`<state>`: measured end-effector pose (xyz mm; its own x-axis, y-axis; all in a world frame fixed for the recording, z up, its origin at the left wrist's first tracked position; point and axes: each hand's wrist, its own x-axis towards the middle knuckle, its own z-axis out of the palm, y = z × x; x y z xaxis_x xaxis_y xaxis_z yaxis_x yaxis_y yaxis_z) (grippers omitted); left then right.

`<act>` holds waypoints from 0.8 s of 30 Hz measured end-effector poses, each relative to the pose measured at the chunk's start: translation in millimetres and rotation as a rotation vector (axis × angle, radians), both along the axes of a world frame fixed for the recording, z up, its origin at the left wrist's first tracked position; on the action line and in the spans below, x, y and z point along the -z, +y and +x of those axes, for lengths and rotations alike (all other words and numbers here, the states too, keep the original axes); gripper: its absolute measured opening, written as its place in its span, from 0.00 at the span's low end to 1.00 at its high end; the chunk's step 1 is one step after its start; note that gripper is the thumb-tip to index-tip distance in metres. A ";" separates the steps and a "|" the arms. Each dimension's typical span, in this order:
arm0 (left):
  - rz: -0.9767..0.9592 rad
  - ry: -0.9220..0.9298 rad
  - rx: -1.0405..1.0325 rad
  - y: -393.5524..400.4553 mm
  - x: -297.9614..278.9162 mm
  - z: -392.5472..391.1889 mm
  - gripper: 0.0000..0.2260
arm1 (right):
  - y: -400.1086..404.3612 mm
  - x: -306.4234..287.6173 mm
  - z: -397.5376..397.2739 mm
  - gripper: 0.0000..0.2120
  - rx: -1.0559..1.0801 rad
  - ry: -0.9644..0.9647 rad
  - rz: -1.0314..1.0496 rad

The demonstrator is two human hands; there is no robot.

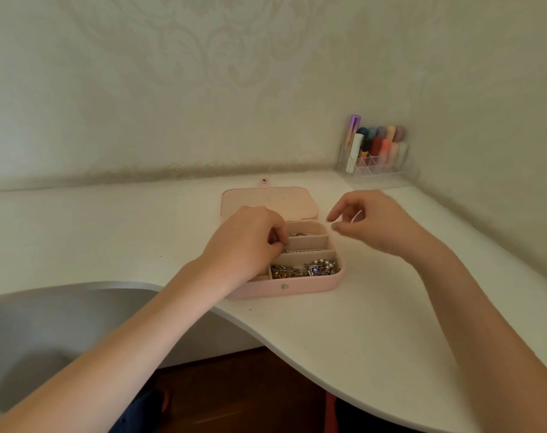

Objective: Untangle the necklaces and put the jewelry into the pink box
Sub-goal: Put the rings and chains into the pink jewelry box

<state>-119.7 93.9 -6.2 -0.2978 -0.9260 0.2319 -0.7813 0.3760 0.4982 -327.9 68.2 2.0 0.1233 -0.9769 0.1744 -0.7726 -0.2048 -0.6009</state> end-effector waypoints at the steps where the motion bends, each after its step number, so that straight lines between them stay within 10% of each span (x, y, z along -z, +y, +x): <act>1: -0.016 0.003 -0.006 -0.4 1.7 0.2 0.07 | -3.5 -0.9 -11.7 0.04 0.074 0.027 -0.026; 19: -0.036 -0.021 -0.033 -0.6 8.5 0.8 0.07 | -12.2 11.4 -61.0 0.06 0.393 0.253 0.202; 24: -0.045 -0.037 -0.040 -0.3 8.7 0.4 0.08 | -8.6 5.6 -53.7 0.05 0.372 -0.007 0.023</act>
<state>-119.3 93.6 -14.9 -0.2696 -0.9264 0.2629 -0.8138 0.3651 0.4520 -381.7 59.6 -3.6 -0.2420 -0.9584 0.1511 -0.7873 0.1030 -0.6079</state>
